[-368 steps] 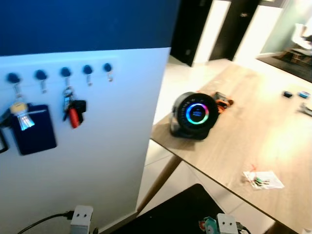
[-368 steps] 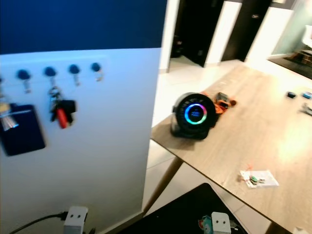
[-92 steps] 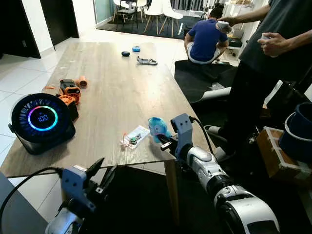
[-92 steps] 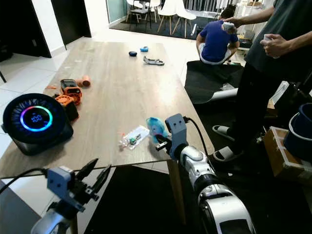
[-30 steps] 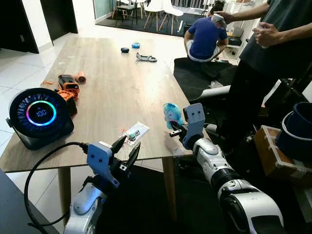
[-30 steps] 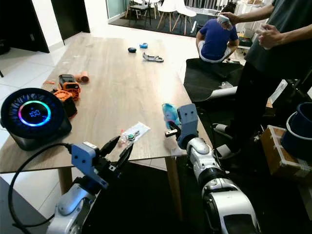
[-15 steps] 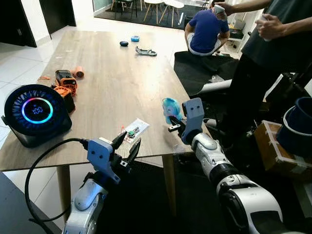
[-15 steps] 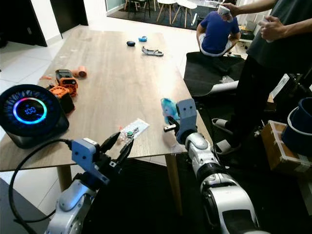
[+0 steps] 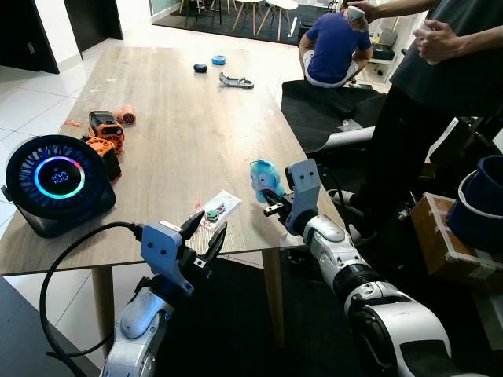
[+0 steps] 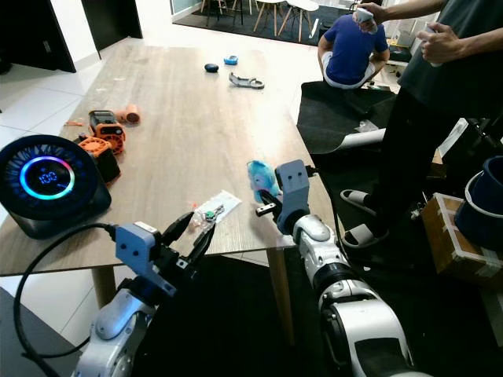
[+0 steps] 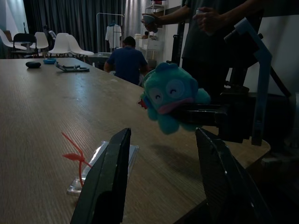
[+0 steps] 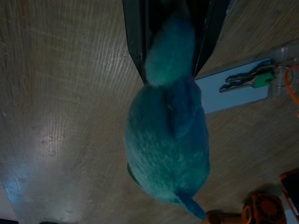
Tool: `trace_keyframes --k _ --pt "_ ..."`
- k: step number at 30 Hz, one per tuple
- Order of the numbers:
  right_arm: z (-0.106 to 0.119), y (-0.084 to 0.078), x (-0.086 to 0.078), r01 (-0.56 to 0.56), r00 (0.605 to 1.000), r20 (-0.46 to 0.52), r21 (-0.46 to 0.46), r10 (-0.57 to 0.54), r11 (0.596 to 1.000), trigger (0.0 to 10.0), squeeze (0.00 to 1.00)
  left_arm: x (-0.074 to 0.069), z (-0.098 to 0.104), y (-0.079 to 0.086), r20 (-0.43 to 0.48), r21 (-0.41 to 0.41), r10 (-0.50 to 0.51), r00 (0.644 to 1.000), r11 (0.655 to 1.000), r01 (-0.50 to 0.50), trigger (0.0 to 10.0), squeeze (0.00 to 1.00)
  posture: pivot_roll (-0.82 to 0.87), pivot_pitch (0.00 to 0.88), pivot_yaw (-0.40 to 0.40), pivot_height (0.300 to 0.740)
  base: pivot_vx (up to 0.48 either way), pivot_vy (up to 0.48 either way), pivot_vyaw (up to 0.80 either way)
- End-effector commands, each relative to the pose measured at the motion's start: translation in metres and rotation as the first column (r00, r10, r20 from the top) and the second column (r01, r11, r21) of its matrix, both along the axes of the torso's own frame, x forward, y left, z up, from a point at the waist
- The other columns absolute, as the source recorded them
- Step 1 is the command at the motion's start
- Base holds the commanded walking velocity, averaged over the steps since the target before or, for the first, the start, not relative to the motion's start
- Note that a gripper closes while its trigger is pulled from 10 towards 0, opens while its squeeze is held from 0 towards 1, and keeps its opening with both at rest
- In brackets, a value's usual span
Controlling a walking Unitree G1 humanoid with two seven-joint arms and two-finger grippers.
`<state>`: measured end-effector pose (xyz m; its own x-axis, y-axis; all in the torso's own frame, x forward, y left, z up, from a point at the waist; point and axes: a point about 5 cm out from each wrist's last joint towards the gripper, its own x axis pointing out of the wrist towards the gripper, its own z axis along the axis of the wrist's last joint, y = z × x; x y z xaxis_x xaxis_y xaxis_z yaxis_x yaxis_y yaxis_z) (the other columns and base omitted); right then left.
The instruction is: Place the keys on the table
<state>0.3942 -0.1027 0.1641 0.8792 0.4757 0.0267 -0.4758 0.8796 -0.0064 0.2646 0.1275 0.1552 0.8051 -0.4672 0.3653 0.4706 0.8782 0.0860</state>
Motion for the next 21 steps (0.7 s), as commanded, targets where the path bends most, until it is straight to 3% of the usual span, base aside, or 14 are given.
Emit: trace_keyframes --k 1,5,6,7,8,9,12,13,14,15,21 --pt "-0.005 0.0005 -0.0013 -0.005 1.0 -0.023 0.008 0.006 1.0 10.0 0.0 -0.0017 -0.0002 -0.0008 -0.002 0.017 -0.007 1.0 1.0 0.007 10.0 0.0 0.11 0.145 -0.071 0.74 0.0 0.0 0.0" --pt "-0.0047 0.0001 -0.0013 -0.007 1.0 -0.023 0.017 0.007 1.0 10.0 0.0 -0.0015 -0.0003 -0.0011 -0.002 0.018 -0.008 1.0 1.0 0.008 10.0 0.0 0.11 0.143 -0.071 0.74 0.0 0.0 0.0" --pt "-0.0042 0.0002 -0.0012 -0.01 1.0 -0.022 0.019 0.011 1.0 10.0 0.48 -0.0015 -0.0003 -0.0012 -0.002 0.018 -0.008 1.0 1.0 0.009 10.0 0.0 0.11 0.143 -0.071 0.74 0.0 0.0 0.0" --pt "-0.0042 0.0002 -0.0012 -0.01 1.0 -0.022 0.019 0.011 1.0 10.0 0.48 -0.0015 -0.0003 -0.0012 -0.002 0.018 -0.008 1.0 1.0 0.009 10.0 0.0 0.11 0.143 -0.071 0.74 0.0 0.0 0.0" --pt "-0.0038 0.0003 -0.0011 -0.013 1.0 -0.022 0.02 0.013 1.0 10.0 0.57 -0.0014 -0.0003 -0.0013 -0.002 0.018 -0.009 1.0 1.0 0.009 10.0 0.0 0.11 0.143 -0.071 0.74 0.0 0.0 0.0" --pt "-0.0032 0.001 -0.0011 -0.02 1.0 -0.021 0.021 0.02 1.0 10.0 1.0 -0.0013 -0.0004 -0.0013 -0.002 0.019 -0.009 1.0 1.0 0.009 10.0 0.0 0.11 0.142 -0.071 0.74 0.0 0.0 0.0" --pt "-0.003 0.0017 -0.0011 -0.025 0.999 -0.021 0.02 0.026 0.999 10.0 1.0 -0.0011 -0.0005 -0.0014 -0.002 0.02 -0.009 1.0 1.0 0.009 10.0 0.0 0.11 0.142 -0.072 0.74 0.0 0.0 0.0" --pt "-0.0031 0.0038 -0.0016 -0.038 0.999 -0.015 0.005 0.038 0.999 10.0 0.65 -0.001 -0.0006 -0.0011 -0.002 0.021 -0.008 1.0 1.0 0.008 10.0 0.0 0.11 0.14 -0.072 0.74 0.0 0.0 0.0" --pt "-0.0032 0.0043 -0.0018 -0.042 0.999 -0.014 0.001 0.042 0.999 10.0 0.65 -0.0011 -0.0007 -0.0011 -0.002 0.021 -0.007 1.0 1.0 0.007 10.0 0.0 0.11 0.14 -0.072 0.74 0.0 0.0 0.0" --pt "-0.0034 0.0045 -0.0019 -0.043 0.999 -0.014 0.001 0.043 0.999 10.0 0.0 -0.0009 -0.0007 -0.0009 -0.002 0.021 -0.007 1.0 1.0 0.007 10.0 0.0 0.11 0.139 -0.072 0.74 0.0 0.0 0.0" --pt "-0.0011 0.0012 -0.0006 -0.025 1.0 -0.008 0.008 0.025 1.0 10.0 0.0 0.0008 -0.0002 -0.0005 0.0 0.024 -0.007 1.0 1.0 0.007 10.0 0.0 0.11 0.133 -0.068 0.74 0.0 0.0 0.0"
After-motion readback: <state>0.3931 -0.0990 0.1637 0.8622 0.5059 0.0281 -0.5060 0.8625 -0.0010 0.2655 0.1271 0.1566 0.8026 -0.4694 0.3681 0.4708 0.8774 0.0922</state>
